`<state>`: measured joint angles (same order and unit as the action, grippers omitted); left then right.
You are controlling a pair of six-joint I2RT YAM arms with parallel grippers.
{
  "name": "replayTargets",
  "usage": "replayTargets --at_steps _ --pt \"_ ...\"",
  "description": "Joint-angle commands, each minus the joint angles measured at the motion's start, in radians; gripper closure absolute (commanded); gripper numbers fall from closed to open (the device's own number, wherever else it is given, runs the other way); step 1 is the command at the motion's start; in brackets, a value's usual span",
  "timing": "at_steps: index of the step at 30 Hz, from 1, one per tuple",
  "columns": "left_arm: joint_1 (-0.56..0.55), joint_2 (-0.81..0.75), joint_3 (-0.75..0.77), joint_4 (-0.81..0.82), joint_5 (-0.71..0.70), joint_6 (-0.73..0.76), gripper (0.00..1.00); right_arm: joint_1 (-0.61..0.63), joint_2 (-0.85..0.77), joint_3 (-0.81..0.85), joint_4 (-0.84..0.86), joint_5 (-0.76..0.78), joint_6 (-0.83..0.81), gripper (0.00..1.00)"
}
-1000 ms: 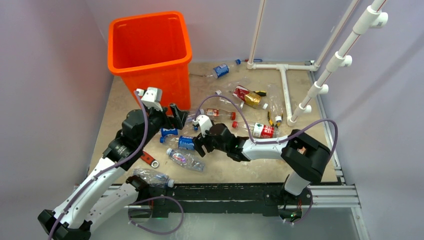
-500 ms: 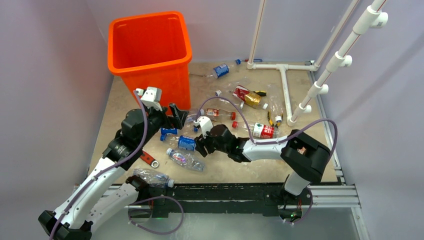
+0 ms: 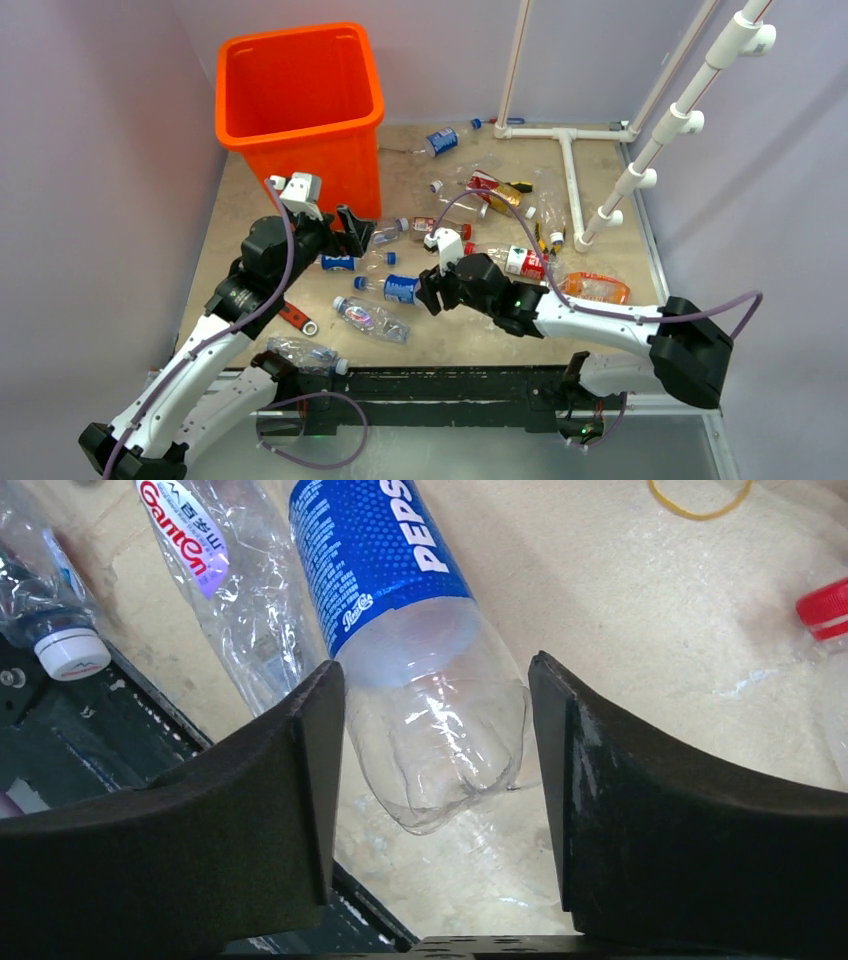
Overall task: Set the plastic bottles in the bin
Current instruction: Pick up the plastic bottle at the center of the board.
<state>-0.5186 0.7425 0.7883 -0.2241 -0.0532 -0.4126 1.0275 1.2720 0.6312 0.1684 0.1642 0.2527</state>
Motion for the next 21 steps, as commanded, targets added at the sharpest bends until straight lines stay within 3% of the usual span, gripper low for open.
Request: replayTargets --at_steps 1,5,12,21 --pt "0.013 0.007 -0.009 0.046 0.032 -0.028 0.02 0.003 -0.047 0.002 -0.110 0.001 0.071 0.28" --pt "0.014 0.010 -0.008 0.048 0.035 -0.031 0.02 0.003 -0.043 0.048 -0.166 -0.002 0.061 0.13" --pt "0.017 0.009 -0.009 0.045 0.041 -0.033 0.02 0.018 0.088 0.202 -0.280 0.006 -0.011 0.02" --pt "0.017 0.003 -0.009 0.042 0.046 -0.035 0.02 0.071 0.276 0.321 -0.422 0.045 -0.071 0.02"
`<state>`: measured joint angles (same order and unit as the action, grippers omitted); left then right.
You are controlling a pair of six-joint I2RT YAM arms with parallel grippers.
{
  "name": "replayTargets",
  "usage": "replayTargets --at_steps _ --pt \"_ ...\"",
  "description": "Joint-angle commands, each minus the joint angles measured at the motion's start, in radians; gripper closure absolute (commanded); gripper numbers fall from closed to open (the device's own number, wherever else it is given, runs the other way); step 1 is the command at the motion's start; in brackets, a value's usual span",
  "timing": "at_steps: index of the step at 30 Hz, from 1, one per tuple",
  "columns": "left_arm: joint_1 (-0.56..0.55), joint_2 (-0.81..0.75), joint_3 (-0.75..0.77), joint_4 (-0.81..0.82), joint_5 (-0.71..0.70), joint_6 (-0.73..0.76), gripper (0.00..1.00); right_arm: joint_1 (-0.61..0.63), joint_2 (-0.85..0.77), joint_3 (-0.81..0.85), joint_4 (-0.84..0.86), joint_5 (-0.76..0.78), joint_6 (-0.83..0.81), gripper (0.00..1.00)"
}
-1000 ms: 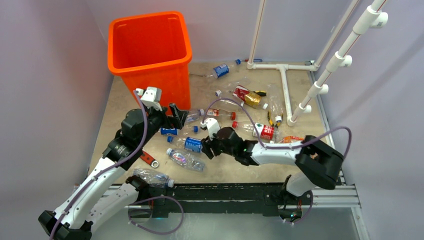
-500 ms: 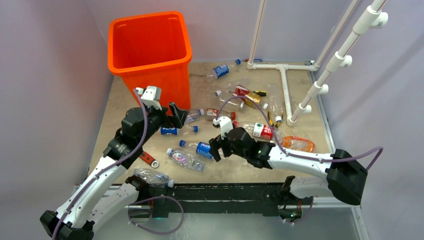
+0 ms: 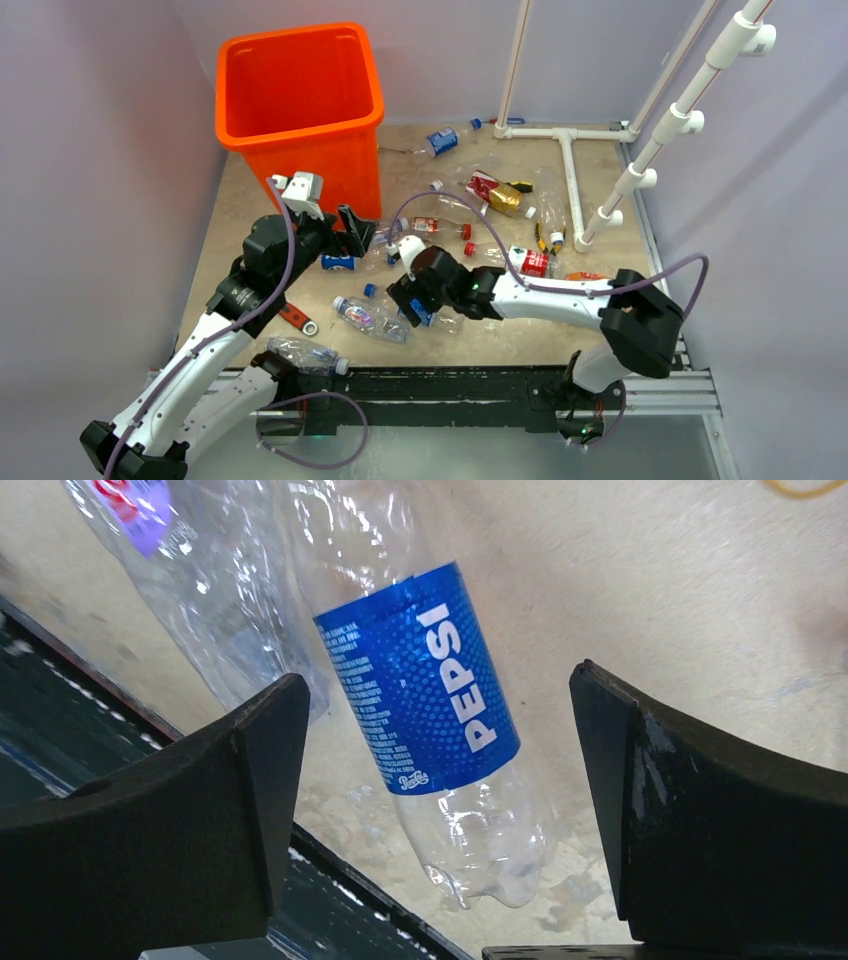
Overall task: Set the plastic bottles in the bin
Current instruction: Pick up the plastic bottle at the center of the board.
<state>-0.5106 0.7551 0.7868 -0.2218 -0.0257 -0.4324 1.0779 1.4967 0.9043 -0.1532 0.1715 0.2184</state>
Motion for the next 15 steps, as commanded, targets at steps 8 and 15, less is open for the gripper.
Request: replayTargets --at_steps 8,15 --pt "0.009 -0.004 -0.008 0.042 0.021 -0.018 0.02 0.033 0.100 0.017 -0.094 0.037 -0.016 0.09" --pt "0.009 0.003 -0.010 0.042 0.020 -0.017 0.02 0.033 0.152 -0.006 -0.031 0.052 -0.021 0.19"
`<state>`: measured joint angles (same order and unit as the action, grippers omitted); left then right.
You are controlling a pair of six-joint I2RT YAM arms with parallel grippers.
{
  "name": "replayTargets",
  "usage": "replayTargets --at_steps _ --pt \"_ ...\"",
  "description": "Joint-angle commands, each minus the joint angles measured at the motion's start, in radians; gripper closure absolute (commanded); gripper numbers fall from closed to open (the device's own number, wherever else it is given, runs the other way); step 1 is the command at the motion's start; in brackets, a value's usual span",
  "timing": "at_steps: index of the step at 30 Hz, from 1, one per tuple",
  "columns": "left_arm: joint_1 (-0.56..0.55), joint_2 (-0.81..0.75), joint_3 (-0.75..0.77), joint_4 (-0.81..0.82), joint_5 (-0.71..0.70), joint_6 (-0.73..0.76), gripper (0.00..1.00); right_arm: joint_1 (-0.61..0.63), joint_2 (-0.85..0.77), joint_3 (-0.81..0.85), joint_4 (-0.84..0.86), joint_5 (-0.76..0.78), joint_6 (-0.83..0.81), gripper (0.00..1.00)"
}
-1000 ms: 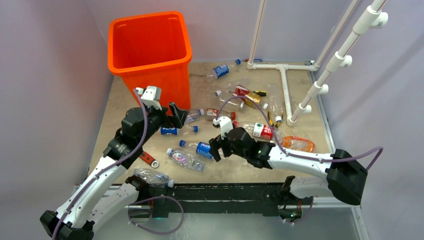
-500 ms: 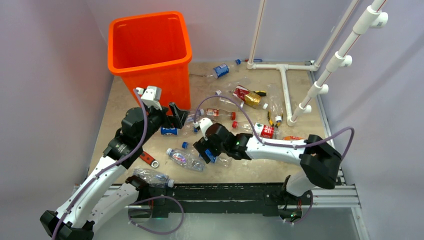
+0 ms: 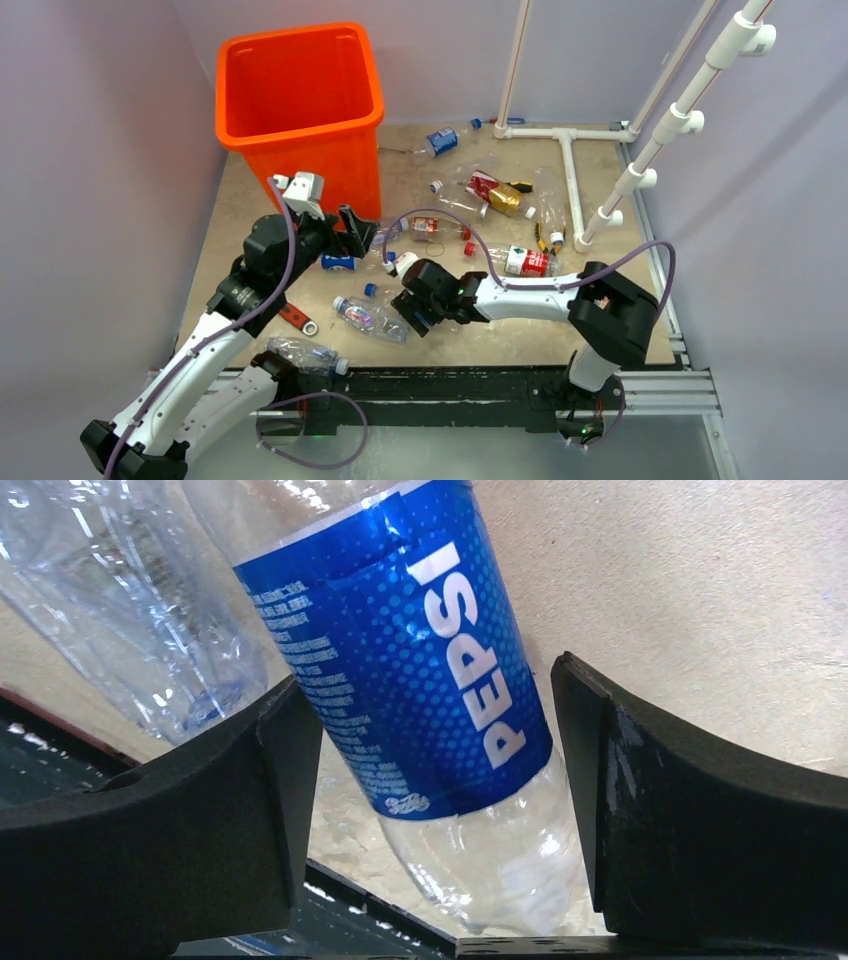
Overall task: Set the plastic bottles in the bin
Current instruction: Pick up the plastic bottle at the center of the board.
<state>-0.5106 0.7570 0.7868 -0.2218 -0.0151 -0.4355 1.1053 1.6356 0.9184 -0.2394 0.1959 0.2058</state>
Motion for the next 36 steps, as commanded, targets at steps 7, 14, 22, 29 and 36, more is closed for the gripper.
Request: replayTargets --at_steps 7,14,22,29,36 --pt "0.009 0.016 -0.011 0.040 -0.001 -0.015 0.02 0.016 0.039 -0.030 0.108 0.027 -0.047 0.32" --pt "0.009 0.008 -0.005 0.034 -0.033 -0.014 0.02 0.022 -0.112 -0.040 0.044 0.033 -0.023 0.48" --pt "0.009 -0.052 0.023 0.114 -0.051 -0.055 0.03 0.025 -0.376 -0.003 -0.078 -0.006 0.032 0.51" --pt "0.009 -0.075 0.195 0.243 0.046 -0.032 0.01 0.026 -0.740 -0.139 0.195 0.047 0.024 0.59" --pt "0.004 0.028 0.241 0.344 0.208 -0.019 0.01 0.027 -0.952 -0.399 0.712 -0.022 0.002 0.61"
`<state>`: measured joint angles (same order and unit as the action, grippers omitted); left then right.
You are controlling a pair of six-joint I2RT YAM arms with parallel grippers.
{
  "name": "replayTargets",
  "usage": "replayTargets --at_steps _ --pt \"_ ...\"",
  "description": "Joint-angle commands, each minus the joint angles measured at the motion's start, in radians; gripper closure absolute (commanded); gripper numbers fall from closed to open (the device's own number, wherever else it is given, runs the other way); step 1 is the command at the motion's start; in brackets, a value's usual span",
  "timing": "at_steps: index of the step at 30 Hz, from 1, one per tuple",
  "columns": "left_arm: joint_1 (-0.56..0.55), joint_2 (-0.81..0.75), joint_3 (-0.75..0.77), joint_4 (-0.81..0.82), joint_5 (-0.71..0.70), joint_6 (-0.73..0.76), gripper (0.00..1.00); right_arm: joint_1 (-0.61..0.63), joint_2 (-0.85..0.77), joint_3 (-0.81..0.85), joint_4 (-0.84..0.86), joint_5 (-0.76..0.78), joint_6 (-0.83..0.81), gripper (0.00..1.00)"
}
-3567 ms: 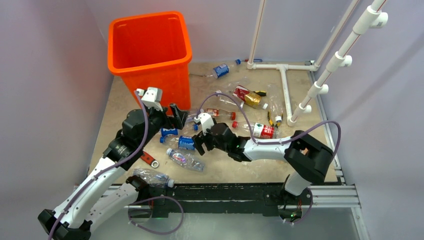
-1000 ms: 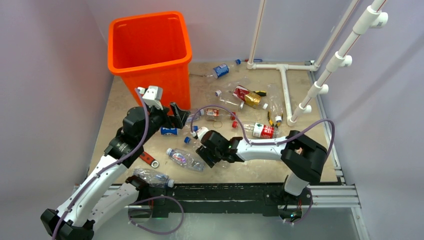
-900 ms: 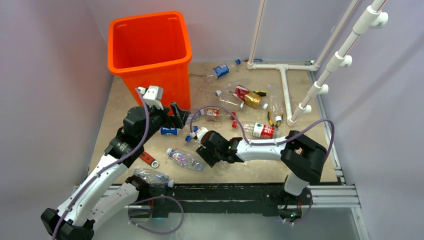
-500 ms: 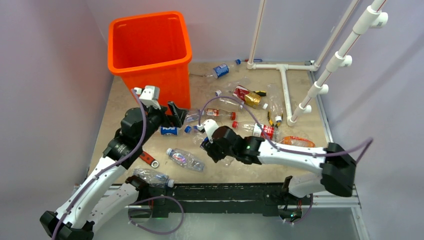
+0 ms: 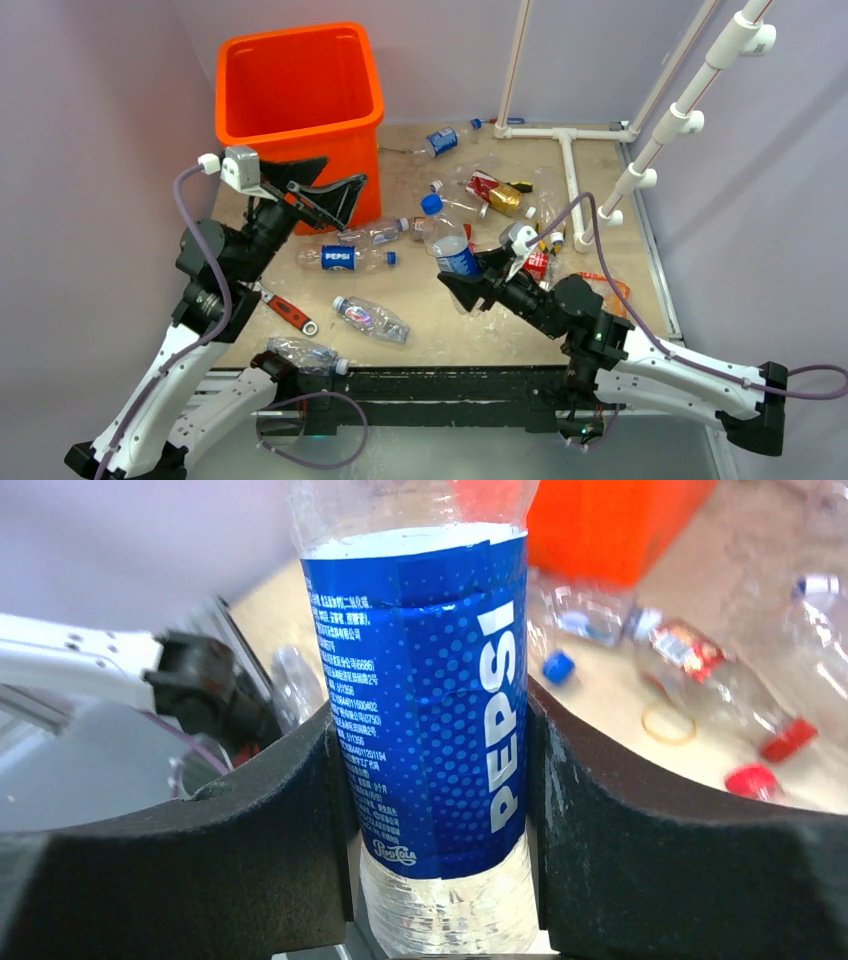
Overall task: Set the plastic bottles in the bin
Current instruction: Pick up the plastic bottle at the center of the board.
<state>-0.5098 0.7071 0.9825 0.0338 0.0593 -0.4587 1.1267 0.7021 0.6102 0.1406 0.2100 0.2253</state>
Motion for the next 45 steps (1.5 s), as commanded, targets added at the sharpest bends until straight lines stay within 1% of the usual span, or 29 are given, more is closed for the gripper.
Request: replayTargets --at_steps 1,3,7,9,11,14,18,22,26,29,33,34,36,38,40,43,45 --pt "0.002 0.091 0.048 0.115 0.180 -0.007 0.01 0.005 -0.019 -0.102 0.373 -0.042 -0.021 0.62" --pt "0.002 0.111 0.041 0.184 0.265 -0.057 0.01 0.005 -0.013 -0.113 0.432 -0.059 -0.027 0.64" --pt "0.001 0.140 0.019 0.332 0.387 -0.132 0.01 0.005 0.008 -0.121 0.518 -0.082 -0.027 0.65" --pt "-0.006 0.173 0.021 0.366 0.456 -0.148 0.01 0.004 0.012 -0.132 0.573 -0.086 -0.022 0.66" --pt "-0.021 0.203 0.034 0.365 0.502 -0.156 0.01 0.005 0.024 -0.132 0.589 -0.089 -0.018 0.66" --pt "-0.039 0.213 0.036 0.384 0.528 -0.167 0.01 0.005 0.040 -0.127 0.591 -0.089 -0.014 0.65" --pt "-0.055 0.227 0.047 0.384 0.560 -0.177 0.06 0.004 0.056 -0.128 0.606 -0.072 -0.007 0.65" --pt "-0.079 0.261 0.056 0.400 0.603 -0.206 0.08 0.005 0.099 -0.107 0.617 -0.088 -0.004 0.65" --pt "-0.123 0.278 0.065 0.378 0.607 -0.179 0.11 0.004 0.127 -0.091 0.629 -0.112 -0.004 0.65" --pt "-0.153 0.293 0.074 0.355 0.599 -0.158 0.19 0.004 0.134 -0.087 0.631 -0.121 -0.009 0.65" --pt "-0.175 0.297 0.074 0.368 0.596 -0.150 0.35 0.005 0.135 -0.091 0.625 -0.123 -0.015 0.65" --pt "-0.178 0.296 0.075 0.373 0.592 -0.149 0.42 0.005 0.133 -0.093 0.623 -0.121 -0.015 0.65" --pt "-0.180 0.295 0.072 0.383 0.581 -0.149 0.52 0.005 0.129 -0.099 0.615 -0.116 -0.016 0.65" --pt "-0.181 0.295 0.069 0.398 0.579 -0.155 0.56 0.005 0.122 -0.108 0.609 -0.107 -0.019 0.65" --pt "-0.181 0.298 0.066 0.414 0.579 -0.167 0.55 0.005 0.118 -0.116 0.604 -0.100 -0.023 0.65" --pt "-0.183 0.305 0.064 0.438 0.580 -0.194 0.42 0.005 0.116 -0.122 0.598 -0.095 -0.024 0.65" --pt "-0.183 0.308 0.062 0.455 0.582 -0.209 0.38 0.005 0.114 -0.125 0.599 -0.095 -0.024 0.65"
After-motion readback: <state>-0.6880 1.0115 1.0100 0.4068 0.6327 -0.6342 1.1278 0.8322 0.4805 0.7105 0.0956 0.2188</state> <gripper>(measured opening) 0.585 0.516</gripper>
